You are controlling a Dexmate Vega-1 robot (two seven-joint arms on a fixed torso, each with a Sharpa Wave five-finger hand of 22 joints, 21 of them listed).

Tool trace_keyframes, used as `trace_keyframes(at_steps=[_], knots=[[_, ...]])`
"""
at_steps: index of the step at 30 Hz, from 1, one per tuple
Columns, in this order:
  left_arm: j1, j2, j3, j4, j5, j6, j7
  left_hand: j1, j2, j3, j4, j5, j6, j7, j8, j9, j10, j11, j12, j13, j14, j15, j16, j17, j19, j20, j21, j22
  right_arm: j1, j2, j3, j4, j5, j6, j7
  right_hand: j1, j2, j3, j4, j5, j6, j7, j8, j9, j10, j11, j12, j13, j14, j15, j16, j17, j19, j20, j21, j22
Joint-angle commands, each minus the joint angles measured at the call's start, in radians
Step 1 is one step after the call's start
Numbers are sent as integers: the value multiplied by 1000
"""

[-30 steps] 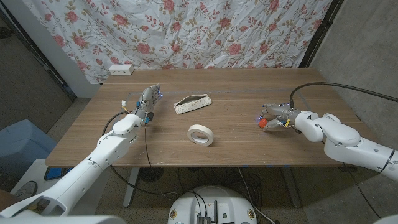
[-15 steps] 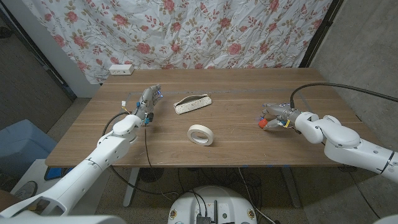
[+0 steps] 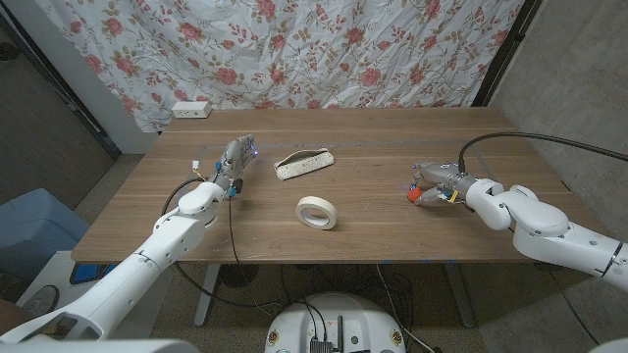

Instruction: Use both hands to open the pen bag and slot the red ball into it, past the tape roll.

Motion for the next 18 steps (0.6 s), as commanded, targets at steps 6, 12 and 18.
trace_keyframes(at_steps=[6,12,18], knots=[[19,33,-9,-61,17,23,24,-10,72,6,-3,3,6,1,5,1,4,4,0,4,3,2,1,1,3,8,4,3,-45,-14,37,-17,15,8,-75,8,11,-3,5,5,34,0,19,6,28,0,5,1,20,-7,10,6,22,-3,2,2],[20,46,-6,-86,34,34,33,-8,70,5,-7,2,10,1,6,1,7,2,1,4,3,2,0,0,5,8,4,3,-58,-25,55,-30,29,8,-88,9,13,-4,7,5,44,2,25,7,37,-2,6,1,23,-7,11,7,24,-4,1,2],[4,77,7,-113,61,72,23,-4,70,5,-13,1,13,1,7,1,7,7,1,4,3,3,0,0,5,9,4,3,-67,-31,72,-47,47,1,-88,9,14,-6,8,4,47,1,28,8,42,-2,6,1,24,-8,12,8,26,1,0,2]])
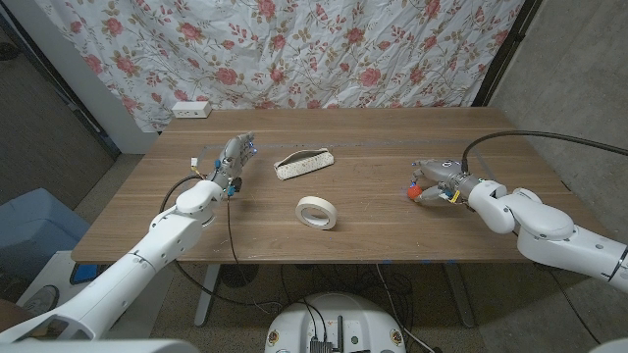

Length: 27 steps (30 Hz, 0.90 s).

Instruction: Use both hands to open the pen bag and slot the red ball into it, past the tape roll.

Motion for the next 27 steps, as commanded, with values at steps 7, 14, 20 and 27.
trace_keyframes(at_steps=[7,14,20,27], knots=[[-46,73,41,-70,93,93,-5,7,70,3,-24,-1,29,-10,11,0,18,7,4,4,3,3,0,1,1,3,3,2,-21,-14,50,-42,66,-16,-11,3,12,-3,6,3,5,-2,12,3,11,0,3,3,6,2,8,7,4,12,-4,2],[-77,109,66,-101,155,145,-6,30,67,10,-55,-5,64,-26,18,0,39,-5,9,4,12,-10,3,1,9,1,3,0,-20,-20,58,-51,75,-22,-12,1,13,-5,8,3,6,-3,14,4,12,1,1,3,2,5,6,8,2,15,-5,2],[-106,135,89,-134,209,208,-4,55,67,18,-88,-9,96,-41,23,0,63,-8,13,4,29,-19,5,1,20,-4,4,-1,-17,-19,59,-52,74,-23,-20,-1,15,-7,10,2,13,-2,18,4,16,0,1,3,2,5,6,9,2,16,-6,2],[-141,157,122,-170,267,281,-11,81,63,26,-118,-9,109,-33,23,0,72,-12,13,4,35,-24,4,1,27,-11,3,-2,-6,-14,52,-46,70,-5,-27,-3,17,-8,11,2,19,-2,21,5,20,-2,0,3,4,6,8,10,3,15,-6,2]])
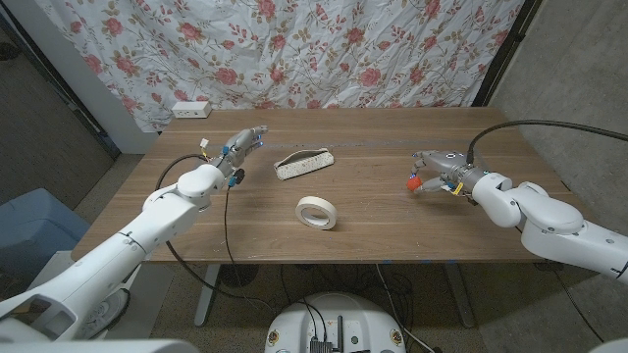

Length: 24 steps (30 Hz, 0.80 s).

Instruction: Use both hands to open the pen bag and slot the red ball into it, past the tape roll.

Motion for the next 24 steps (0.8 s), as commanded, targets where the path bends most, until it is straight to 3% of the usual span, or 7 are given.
trace_keyframes(at_steps=[1,5,8,21,24], knots=[[-59,46,53,-63,105,121,-4,21,36,6,-17,-4,13,0,9,2,13,1,6,4,9,-15,4,1,9,-3,2,0,14,4,-1,0,-1,16,-11,-2,5,-1,4,2,12,1,7,5,10,-2,0,1,5,7,8,6,3,8,-2,2],[-71,51,65,-79,134,154,1,56,32,15,-44,-2,39,0,15,3,26,-8,6,5,18,-18,5,1,20,-6,2,-1,15,9,1,0,4,20,-16,-3,6,-2,5,2,13,2,8,5,12,-2,-1,1,5,6,8,7,3,8,-2,2],[-88,57,86,-118,185,230,30,100,23,22,-57,0,92,1,27,4,48,-4,7,5,41,-18,7,1,53,-10,7,0,16,11,1,-1,4,23,-20,-3,7,-3,5,2,13,2,8,6,13,-2,-1,1,6,6,8,7,3,8,-2,2],[-147,51,162,-179,335,405,71,206,-5,31,-65,5,197,5,48,7,119,-21,14,6,116,-23,12,1,95,0,5,-1,22,24,0,4,8,24,-25,-1,12,-3,5,2,15,2,11,6,16,-3,-4,1,6,6,9,9,2,6,-3,2],[-172,49,197,-195,391,461,72,243,-24,30,-67,6,228,-5,52,7,147,-41,15,6,144,-28,13,1,110,1,5,-1,25,26,-1,7,9,29,-28,0,13,-3,4,2,16,1,12,6,17,-2,-4,1,5,7,9,10,2,5,-4,2]])
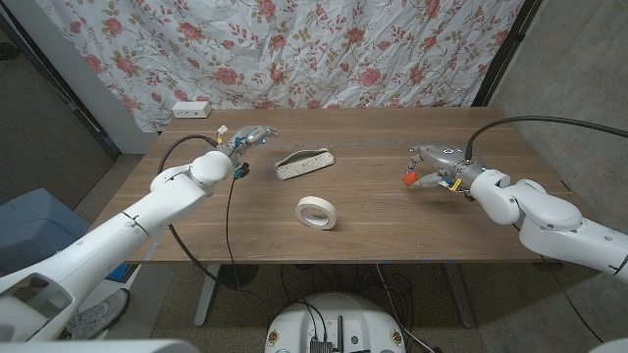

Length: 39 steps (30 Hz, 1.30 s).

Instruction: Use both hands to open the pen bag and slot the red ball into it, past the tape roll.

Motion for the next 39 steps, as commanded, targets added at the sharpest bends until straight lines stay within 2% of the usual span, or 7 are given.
trace_keyframes(at_steps=[1,11,18,20,24,31,39], knots=[[-80,-2,105,-69,171,184,23,45,-20,3,-5,5,37,-10,9,4,34,-16,8,6,36,-35,9,0,26,1,5,-1,11,12,-3,9,4,12,-5,2,13,1,0,5,14,-3,5,6,9,5,-5,1,6,7,9,5,1,5,0,2],[-143,-33,186,-89,286,316,-1,139,-75,-13,-5,4,135,-34,25,5,96,-37,7,6,96,-49,7,0,57,1,3,0,21,23,-10,27,4,31,-18,4,14,0,-1,5,18,-4,8,5,11,3,-6,1,5,6,9,6,1,5,-1,2],[-170,-59,223,-94,346,391,-2,217,-114,-27,-2,6,230,-30,40,5,140,-47,7,6,116,-47,3,1,81,7,3,1,23,29,-13,32,-2,30,-25,5,14,0,-2,4,22,-4,10,5,13,2,-6,1,5,7,9,6,-1,4,-1,2],[-177,-65,234,-96,360,405,-4,230,-120,-30,-2,6,247,-33,42,6,138,-44,4,7,120,-42,3,1,83,7,3,1,23,30,-13,33,-2,31,-26,5,14,-1,-2,4,24,-4,11,5,13,3,-7,1,5,7,9,7,-2,3,-2,2],[-190,-77,252,-98,380,430,-12,266,-138,-41,0,6,264,-21,35,6,102,-11,-12,8,134,-14,4,2,97,13,5,2,22,31,-14,31,-5,27,-26,6,15,-1,-3,4,25,-5,12,5,14,1,-7,1,5,7,9,7,-2,4,-2,2],[-249,-99,328,-99,445,509,-56,297,-150,-53,2,7,311,-29,40,7,107,-4,-10,8,150,-11,7,4,106,18,6,3,18,30,-14,31,-6,28,-29,7,16,-2,-3,4,28,-5,14,5,16,1,-8,1,6,7,9,8,-3,3,-2,2],[-315,-122,411,-89,508,595,-102,339,-158,-66,3,7,376,-13,47,7,121,16,-6,8,166,-8,8,5,122,20,9,5,20,33,-15,33,-10,36,-40,7,17,-3,-2,4,37,-5,18,5,16,3,-9,1,5,6,9,9,-4,3,-2,2]])
